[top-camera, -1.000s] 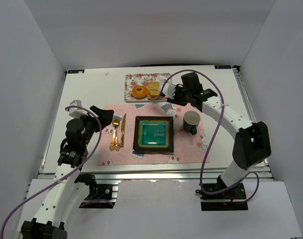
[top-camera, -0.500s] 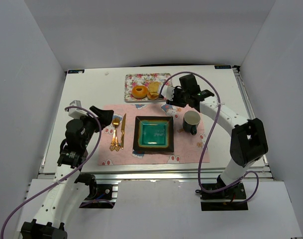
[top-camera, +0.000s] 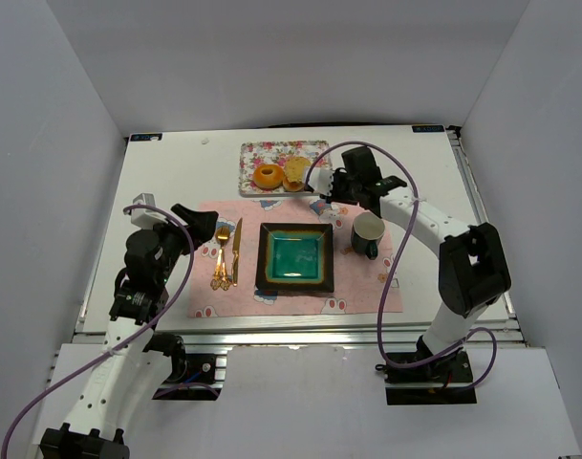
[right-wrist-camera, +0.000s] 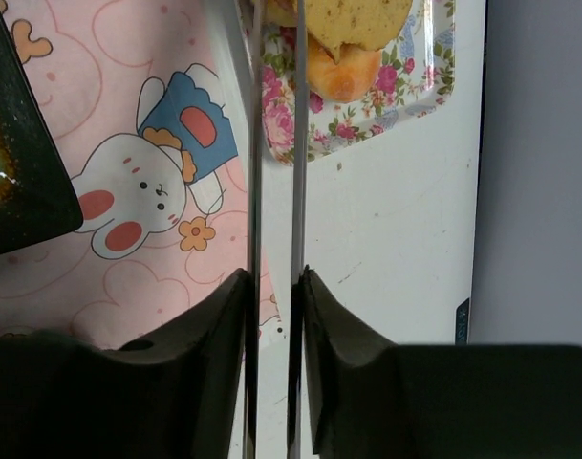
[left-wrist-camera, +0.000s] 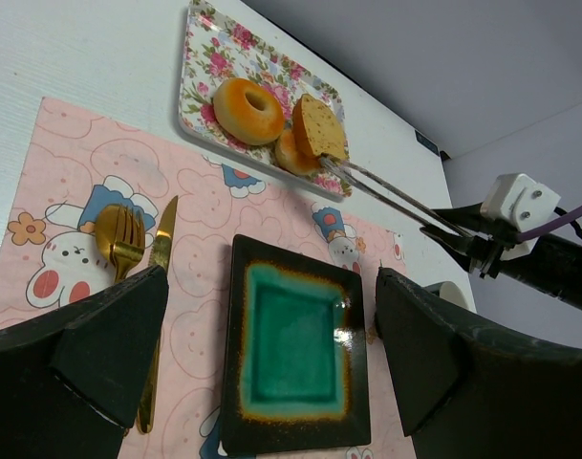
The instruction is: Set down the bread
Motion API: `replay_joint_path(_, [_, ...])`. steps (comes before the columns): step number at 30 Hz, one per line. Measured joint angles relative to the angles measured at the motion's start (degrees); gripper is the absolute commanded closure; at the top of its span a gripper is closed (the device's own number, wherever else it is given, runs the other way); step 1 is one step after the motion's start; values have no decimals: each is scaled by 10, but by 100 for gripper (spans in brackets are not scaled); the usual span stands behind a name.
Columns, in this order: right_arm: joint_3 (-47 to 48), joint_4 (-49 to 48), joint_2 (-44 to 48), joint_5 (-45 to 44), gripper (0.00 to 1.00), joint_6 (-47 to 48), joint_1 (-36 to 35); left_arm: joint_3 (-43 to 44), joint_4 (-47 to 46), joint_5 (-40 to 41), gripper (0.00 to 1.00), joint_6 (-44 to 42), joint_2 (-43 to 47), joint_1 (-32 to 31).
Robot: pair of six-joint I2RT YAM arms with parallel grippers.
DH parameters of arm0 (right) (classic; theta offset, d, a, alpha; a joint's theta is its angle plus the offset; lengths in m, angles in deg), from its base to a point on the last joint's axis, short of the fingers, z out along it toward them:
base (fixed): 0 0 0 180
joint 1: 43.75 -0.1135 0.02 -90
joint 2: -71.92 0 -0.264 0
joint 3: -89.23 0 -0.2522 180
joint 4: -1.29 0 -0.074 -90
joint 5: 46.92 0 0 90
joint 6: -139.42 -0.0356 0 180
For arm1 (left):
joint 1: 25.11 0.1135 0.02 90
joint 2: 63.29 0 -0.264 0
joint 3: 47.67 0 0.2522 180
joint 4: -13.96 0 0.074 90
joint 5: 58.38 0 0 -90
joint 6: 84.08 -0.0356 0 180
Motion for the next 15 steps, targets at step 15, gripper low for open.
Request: replay_joint_path(15, [-33,-7,74,27,96,-1,0,0,6,3,2,0,9,0])
